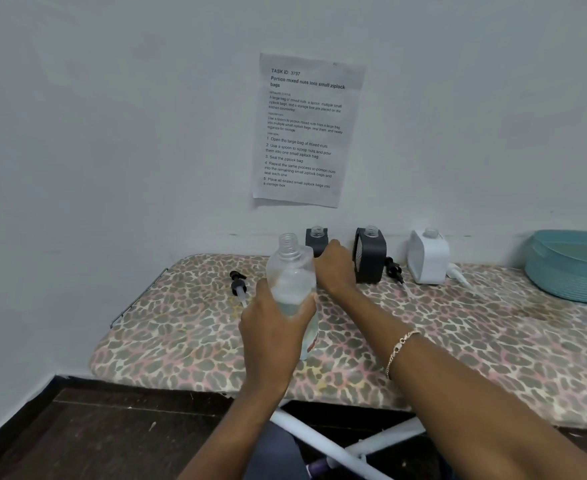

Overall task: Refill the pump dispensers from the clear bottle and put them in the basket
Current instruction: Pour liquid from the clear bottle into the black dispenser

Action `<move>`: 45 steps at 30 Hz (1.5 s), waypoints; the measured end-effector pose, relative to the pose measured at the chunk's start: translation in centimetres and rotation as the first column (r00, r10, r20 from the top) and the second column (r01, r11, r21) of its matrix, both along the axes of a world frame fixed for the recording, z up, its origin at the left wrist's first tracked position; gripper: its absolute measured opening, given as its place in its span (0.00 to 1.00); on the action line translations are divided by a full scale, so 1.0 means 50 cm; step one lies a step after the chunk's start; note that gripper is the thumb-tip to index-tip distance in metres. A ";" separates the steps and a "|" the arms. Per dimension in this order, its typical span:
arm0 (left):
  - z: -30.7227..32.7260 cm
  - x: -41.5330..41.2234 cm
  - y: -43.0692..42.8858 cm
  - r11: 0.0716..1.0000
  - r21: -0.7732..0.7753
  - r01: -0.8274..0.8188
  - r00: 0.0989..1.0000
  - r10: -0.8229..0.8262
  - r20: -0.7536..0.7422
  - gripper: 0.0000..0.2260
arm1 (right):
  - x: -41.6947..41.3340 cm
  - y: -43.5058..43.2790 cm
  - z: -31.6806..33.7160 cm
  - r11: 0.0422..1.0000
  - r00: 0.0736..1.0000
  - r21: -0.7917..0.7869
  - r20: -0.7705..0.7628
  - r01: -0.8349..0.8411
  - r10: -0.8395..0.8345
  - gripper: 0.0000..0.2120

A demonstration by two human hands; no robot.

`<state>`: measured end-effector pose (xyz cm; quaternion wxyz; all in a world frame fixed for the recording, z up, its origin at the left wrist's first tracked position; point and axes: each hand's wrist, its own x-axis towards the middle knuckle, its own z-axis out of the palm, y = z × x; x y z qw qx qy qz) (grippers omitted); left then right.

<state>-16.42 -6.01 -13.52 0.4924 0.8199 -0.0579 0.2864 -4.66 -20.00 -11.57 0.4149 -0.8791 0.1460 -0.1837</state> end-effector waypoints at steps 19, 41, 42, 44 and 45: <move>0.003 -0.007 -0.005 0.994 0.108 -0.014 1.000 0.014 0.001 0.30 | -0.039 -0.036 0.062 0.999 0.984 0.044 0.176 -0.014 0.006 0.19; 0.010 -0.014 -0.055 0.984 0.177 0.020 0.998 -0.029 0.048 0.23 | -0.386 -0.213 -0.056 0.993 0.981 0.114 0.195 -0.006 -0.017 0.12; 0.011 -0.013 -0.060 0.982 0.190 0.014 0.998 -0.024 0.050 0.22 | -0.384 -0.213 -0.061 0.993 0.980 0.115 0.200 -0.010 -0.014 0.12; 0.011 -0.013 -0.069 0.977 0.214 0.016 0.998 -0.028 0.054 0.20 | -0.380 -0.214 -0.072 0.994 0.979 0.113 0.206 -0.012 -0.011 0.12; 0.011 -0.014 -0.072 0.974 0.225 0.021 0.997 -0.036 0.062 0.19 | -0.378 -0.214 -0.079 0.993 0.979 0.116 0.202 -0.011 -0.012 0.13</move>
